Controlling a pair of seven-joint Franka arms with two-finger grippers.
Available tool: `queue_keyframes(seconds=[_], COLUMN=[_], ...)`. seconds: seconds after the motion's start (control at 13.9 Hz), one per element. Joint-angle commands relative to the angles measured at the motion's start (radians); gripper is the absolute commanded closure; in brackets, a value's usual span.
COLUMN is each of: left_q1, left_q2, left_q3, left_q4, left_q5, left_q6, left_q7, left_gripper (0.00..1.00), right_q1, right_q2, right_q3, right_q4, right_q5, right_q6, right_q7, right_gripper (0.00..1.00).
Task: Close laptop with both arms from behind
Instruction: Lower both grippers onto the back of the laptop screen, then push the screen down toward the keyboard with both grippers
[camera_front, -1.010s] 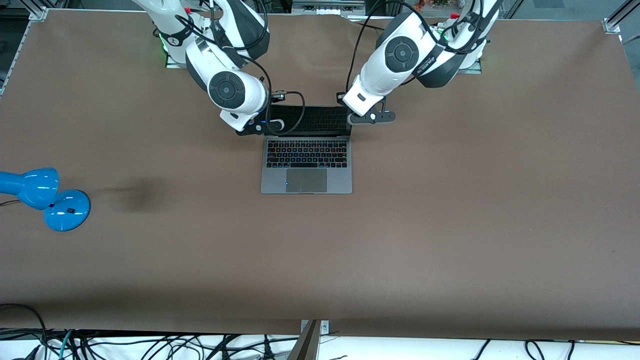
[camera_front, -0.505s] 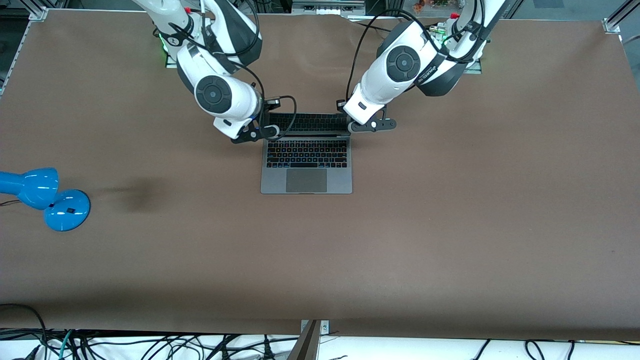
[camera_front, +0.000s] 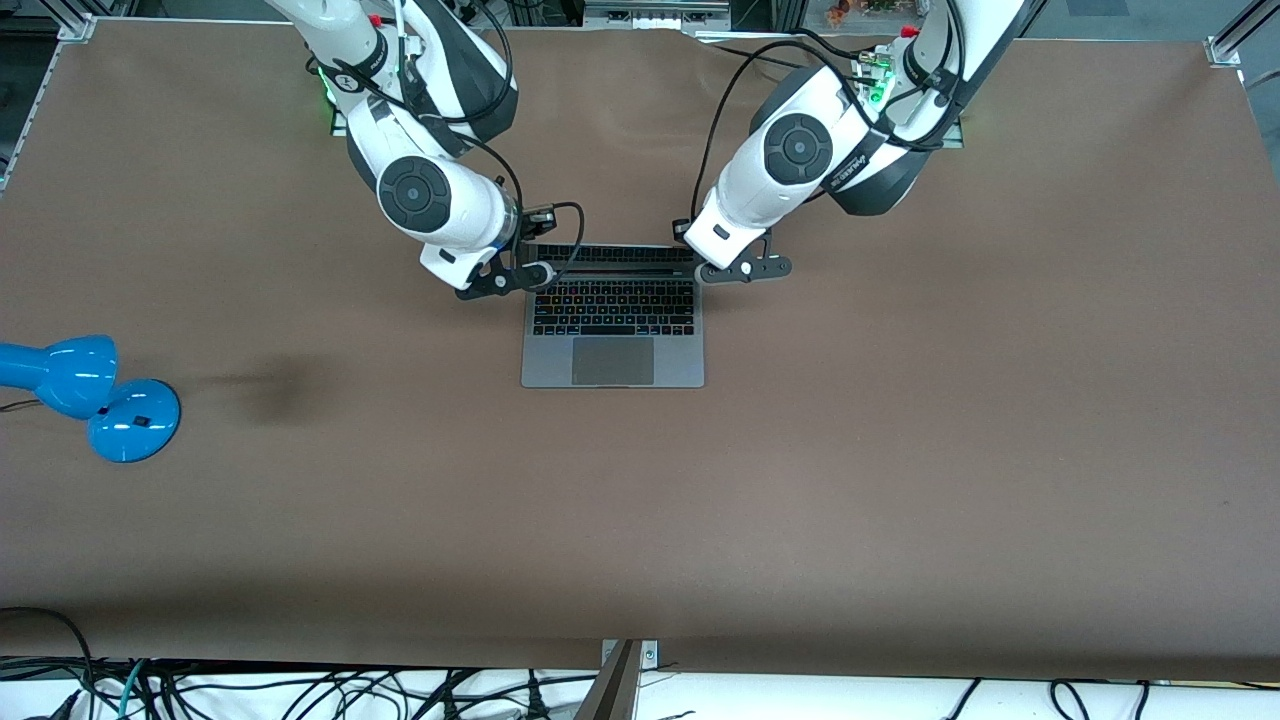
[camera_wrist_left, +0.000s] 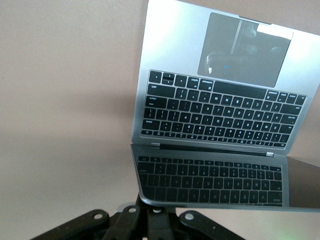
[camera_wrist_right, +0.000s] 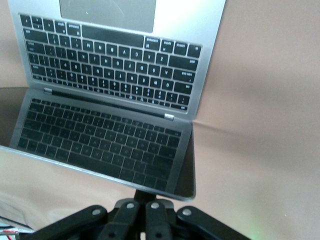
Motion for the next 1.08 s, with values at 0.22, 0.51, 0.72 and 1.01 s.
queue_keyframes(seconds=[0.22,0.51,0.72,1.01], left_q1=[0.001,0.001,-0.01,-0.013], left_q2=[0.067,0.118,0.155,0.234], left_q3=[0.017,0.031,0.047,0.051], left_q4=[0.076,0.122,0.156,0.22], left_q5=[0.056,0.076,0.085,0.177], left_q6=[0.001,0.001,0.001,0.001], left_q7=[-0.021,-0.021,-0.035,-0.087], left_gripper=[1.0,1.0,1.0,1.0], right_q1=[-0.008,-0.007,-0.007,-0.002], right_q2=[0.027,0.052,0.076,0.122], right_q3=[-0.025,-0.036,-0.038,-0.038], right_q4=[-0.003,0.012,0.02,0.041], right_q5=[-0.008,-0.024,-0.029,-0.029], right_q6=[0.072,0.087,0.113,0.159], right_q7=[-0.076,-0.078,-0.08,-0.078], right_gripper=[1.0,1.0,1.0,1.0])
